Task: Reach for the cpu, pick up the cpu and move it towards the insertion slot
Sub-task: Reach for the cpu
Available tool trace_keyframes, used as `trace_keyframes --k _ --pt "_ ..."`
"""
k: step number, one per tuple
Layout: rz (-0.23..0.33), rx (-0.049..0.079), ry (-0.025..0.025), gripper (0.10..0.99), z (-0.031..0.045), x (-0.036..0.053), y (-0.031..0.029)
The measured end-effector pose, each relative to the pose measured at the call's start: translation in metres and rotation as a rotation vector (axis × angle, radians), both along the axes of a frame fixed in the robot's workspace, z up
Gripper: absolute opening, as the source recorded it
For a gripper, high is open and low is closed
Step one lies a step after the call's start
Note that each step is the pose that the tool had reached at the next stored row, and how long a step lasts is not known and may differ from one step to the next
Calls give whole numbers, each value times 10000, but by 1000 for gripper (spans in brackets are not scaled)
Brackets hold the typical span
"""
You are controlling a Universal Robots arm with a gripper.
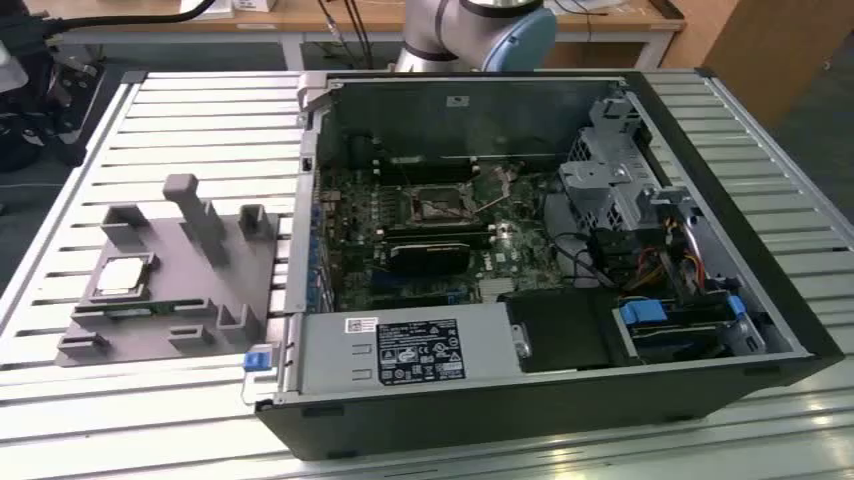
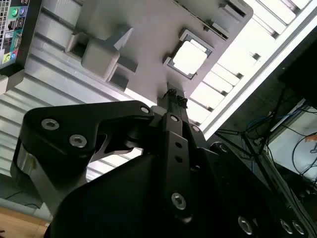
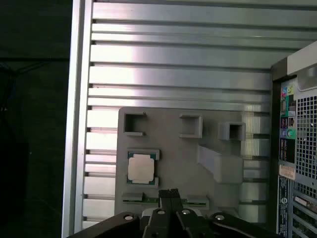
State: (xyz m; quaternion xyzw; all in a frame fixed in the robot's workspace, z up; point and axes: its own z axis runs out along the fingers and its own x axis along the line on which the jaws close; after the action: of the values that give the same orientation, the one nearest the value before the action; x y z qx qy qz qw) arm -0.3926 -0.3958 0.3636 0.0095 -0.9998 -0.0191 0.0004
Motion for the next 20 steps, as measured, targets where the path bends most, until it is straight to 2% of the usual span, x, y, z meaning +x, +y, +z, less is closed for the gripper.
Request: trace_keyframes --k 9,20 --pt "1 -1 1 106 1 -1 0" --pt "-1 1 0 106 0 -98 0"
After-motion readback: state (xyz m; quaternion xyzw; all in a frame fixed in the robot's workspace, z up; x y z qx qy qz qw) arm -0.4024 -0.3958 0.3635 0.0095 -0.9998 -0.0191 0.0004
